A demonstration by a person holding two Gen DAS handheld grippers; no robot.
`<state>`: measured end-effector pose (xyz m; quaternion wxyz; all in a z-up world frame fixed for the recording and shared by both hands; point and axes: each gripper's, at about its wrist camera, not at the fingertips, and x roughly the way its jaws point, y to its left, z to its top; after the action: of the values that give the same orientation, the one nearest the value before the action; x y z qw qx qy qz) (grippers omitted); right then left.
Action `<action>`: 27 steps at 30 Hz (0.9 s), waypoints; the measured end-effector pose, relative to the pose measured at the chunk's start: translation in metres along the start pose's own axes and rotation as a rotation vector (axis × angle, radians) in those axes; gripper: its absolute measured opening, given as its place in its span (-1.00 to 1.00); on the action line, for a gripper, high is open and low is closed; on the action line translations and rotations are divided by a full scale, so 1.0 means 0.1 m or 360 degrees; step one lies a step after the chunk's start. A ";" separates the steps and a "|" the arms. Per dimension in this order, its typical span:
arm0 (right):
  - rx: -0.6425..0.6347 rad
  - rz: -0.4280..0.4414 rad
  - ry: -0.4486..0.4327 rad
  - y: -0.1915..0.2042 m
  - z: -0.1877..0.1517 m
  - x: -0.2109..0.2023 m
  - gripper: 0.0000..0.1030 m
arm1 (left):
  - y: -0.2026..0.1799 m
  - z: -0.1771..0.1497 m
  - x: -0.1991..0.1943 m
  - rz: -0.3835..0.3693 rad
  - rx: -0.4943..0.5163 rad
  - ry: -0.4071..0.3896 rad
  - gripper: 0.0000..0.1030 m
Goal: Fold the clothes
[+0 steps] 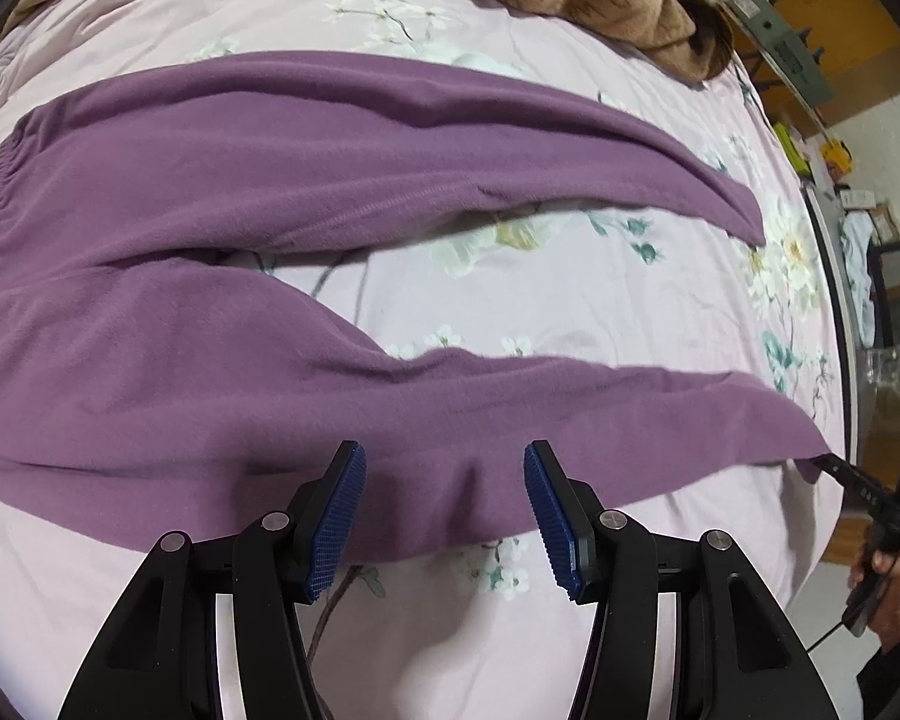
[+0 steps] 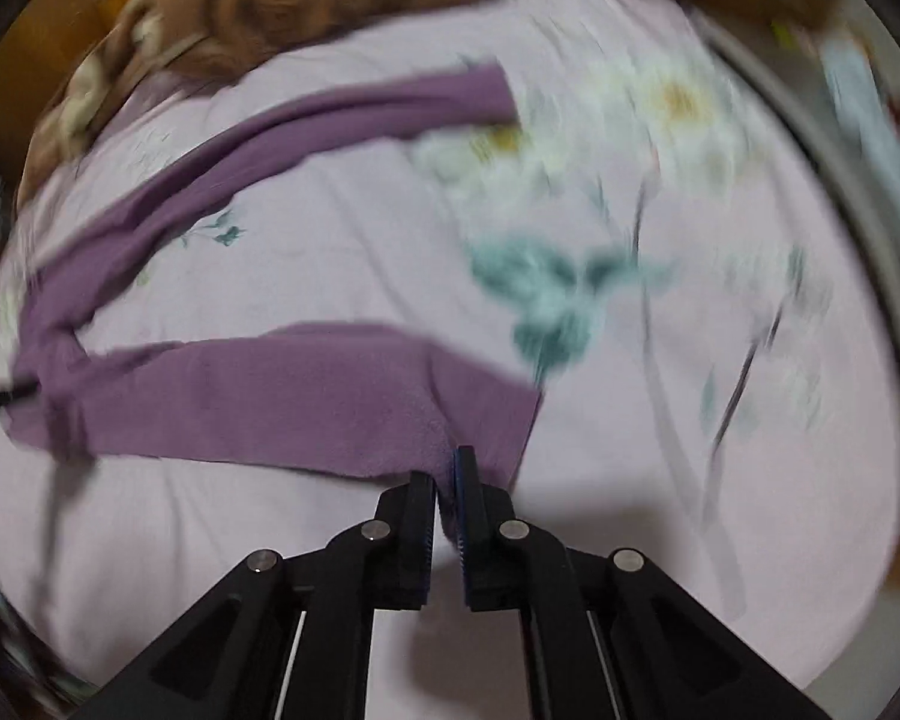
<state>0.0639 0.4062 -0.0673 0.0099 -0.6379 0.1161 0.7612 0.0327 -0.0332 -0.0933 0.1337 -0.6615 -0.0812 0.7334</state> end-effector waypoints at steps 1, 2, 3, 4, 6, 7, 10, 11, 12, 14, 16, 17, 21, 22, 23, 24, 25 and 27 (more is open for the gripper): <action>0.0116 0.0030 0.0002 -0.09 -0.04 0.02 -0.64 | -0.01 -0.02 0.02 0.0001 0.0011 0.0009 0.11; 0.0232 0.0059 0.0004 -0.18 -0.07 0.04 -0.50 | -0.02 -0.04 0.03 0.0003 0.0018 0.0021 0.11; 0.0371 0.0115 -0.0003 -0.29 -0.13 0.05 -0.46 | -0.02 -0.06 0.05 0.0006 0.0024 0.0033 0.11; 0.0522 0.0183 -0.0014 -0.40 -0.20 0.04 -0.41 | -0.02 -0.08 0.08 0.0011 0.0023 0.0052 0.12; 0.0816 0.0336 -0.0038 -0.61 -0.34 0.04 -0.36 | -0.01 -0.13 0.12 0.0014 0.0016 0.0081 0.12; 0.0955 0.0428 -0.0049 -0.71 -0.42 0.05 -0.33 | 0.00 -0.16 0.14 0.0012 0.0009 0.0092 0.12; 0.1207 0.0625 -0.0113 -0.88 -0.52 0.09 -0.25 | 0.04 -0.24 0.18 0.0000 -0.0035 0.0123 0.19; 0.1265 0.0671 -0.0136 -0.93 -0.52 0.11 -0.25 | 0.05 -0.26 0.20 -0.0004 -0.0054 0.0131 0.22; 0.1287 0.0699 -0.0167 -0.98 -0.49 0.12 -0.25 | 0.07 -0.28 0.21 -0.0005 -0.0077 0.0133 0.26; 0.1295 0.0722 -0.0228 -1.03 -0.39 0.12 -0.24 | 0.09 -0.29 0.22 -0.0015 -0.0104 0.0128 0.28; 0.1268 0.0731 -0.0277 -1.07 -0.34 0.09 -0.24 | 0.08 -0.30 0.24 -0.0017 -0.0108 0.0131 0.33; 0.1254 0.0748 -0.0293 -1.09 -0.32 0.07 -0.24 | 0.07 -0.30 0.25 -0.0019 -0.0107 0.0131 0.34; 0.1185 0.0694 -0.0198 -1.09 -0.38 0.05 -0.24 | -0.02 -0.28 0.28 -0.0036 -0.0102 0.0136 0.36; 0.1144 0.0657 -0.0138 -1.06 -0.41 0.07 -0.23 | -0.05 -0.27 0.28 -0.0044 -0.0102 0.0135 0.36; 0.1104 0.0619 -0.0078 -1.04 -0.45 0.09 -0.22 | -0.08 -0.26 0.29 -0.0051 -0.0101 0.0133 0.37; 0.1095 0.0619 -0.0040 -1.04 -0.49 0.12 -0.22 | -0.12 -0.26 0.29 -0.0058 -0.0087 0.0133 0.37; 0.1120 0.0641 -0.0024 -1.06 -0.51 0.15 -0.22 | -0.16 -0.26 0.30 -0.0065 -0.0073 0.0132 0.37; 0.1202 0.0700 -0.0045 -1.11 -0.50 0.22 -0.21 | -0.23 -0.26 0.33 -0.0071 -0.0054 0.0132 0.38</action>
<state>0.1265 0.5022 -0.1149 0.0817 -0.5392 0.5194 0.6580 0.0572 -0.0030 -0.1205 0.1421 -0.6915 -0.1028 0.7007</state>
